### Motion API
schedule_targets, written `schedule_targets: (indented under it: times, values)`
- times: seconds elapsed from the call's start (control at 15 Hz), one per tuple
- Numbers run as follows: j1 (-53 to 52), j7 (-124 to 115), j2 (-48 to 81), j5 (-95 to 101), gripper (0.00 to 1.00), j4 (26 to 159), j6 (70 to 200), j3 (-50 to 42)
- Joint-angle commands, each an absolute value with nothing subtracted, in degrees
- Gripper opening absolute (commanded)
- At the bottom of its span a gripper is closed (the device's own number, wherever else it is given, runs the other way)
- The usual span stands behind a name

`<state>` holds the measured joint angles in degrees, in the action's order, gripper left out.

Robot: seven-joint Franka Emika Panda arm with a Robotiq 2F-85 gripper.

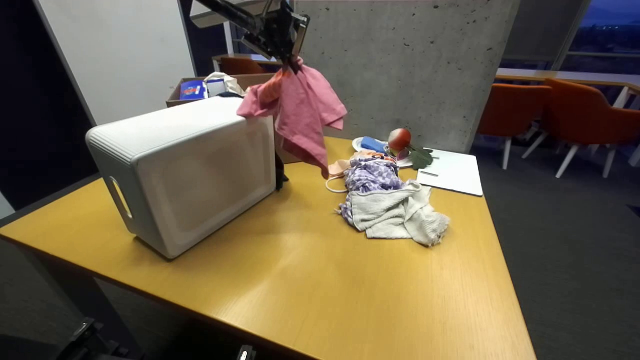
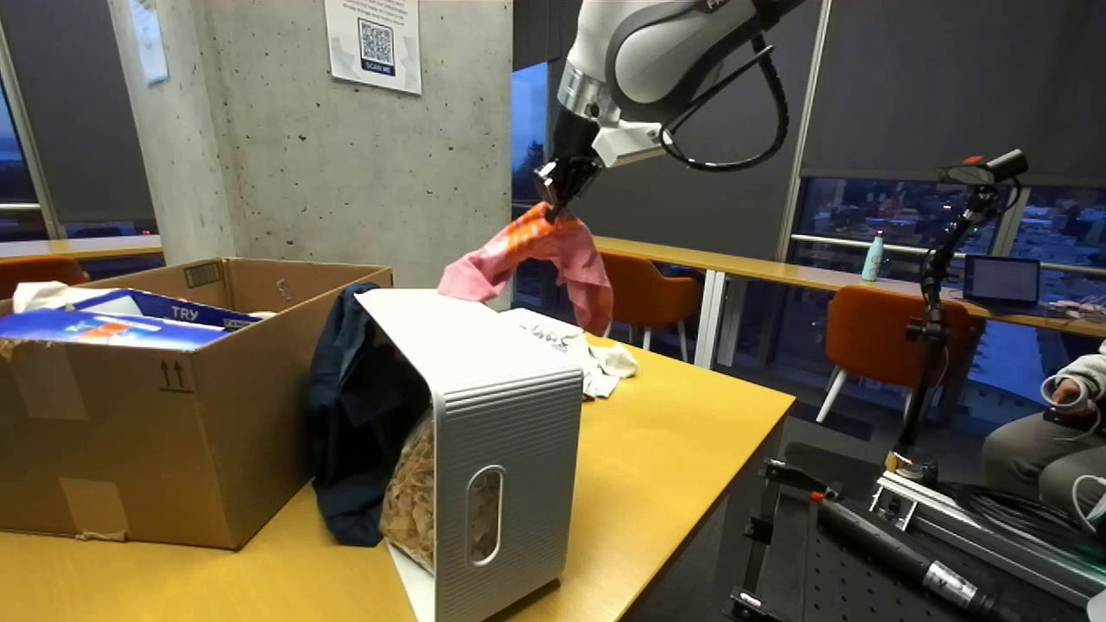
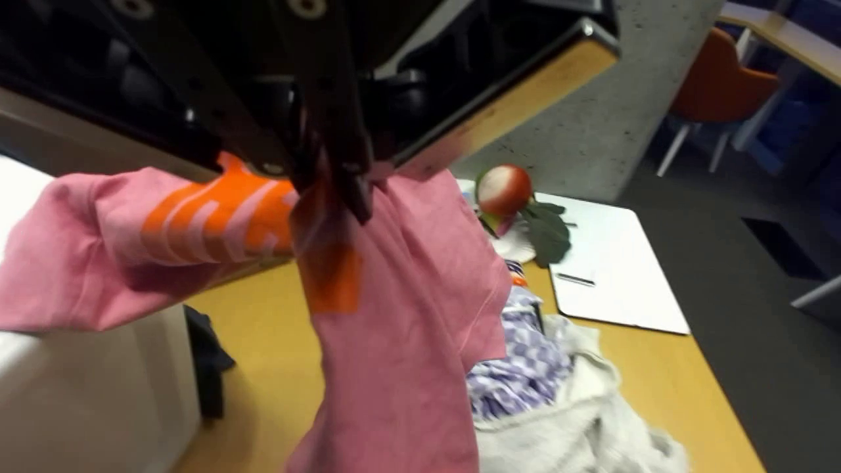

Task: Pick up the pink shirt and put it on the table, pick up the black shirt and put it on the white basket

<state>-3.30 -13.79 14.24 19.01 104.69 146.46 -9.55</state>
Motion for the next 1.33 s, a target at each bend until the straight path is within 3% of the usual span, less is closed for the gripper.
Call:
schedule_targets:
  times: [0.0,0.27,0.6,1.27]
  values:
    - [-3.7,-16.7,7.1,26.1,0.02,114.4,139.6,-10.0]
    - [-2.9,-16.0,4.2,26.0,0.02,123.8,134.7,-7.1]
    - [-3.1,-22.9,7.3,29.8,0.02,130.8,137.4,-5.6]
    - [-5.1,-50.5,22.3,49.5,0.02,124.7,134.9,-8.5]
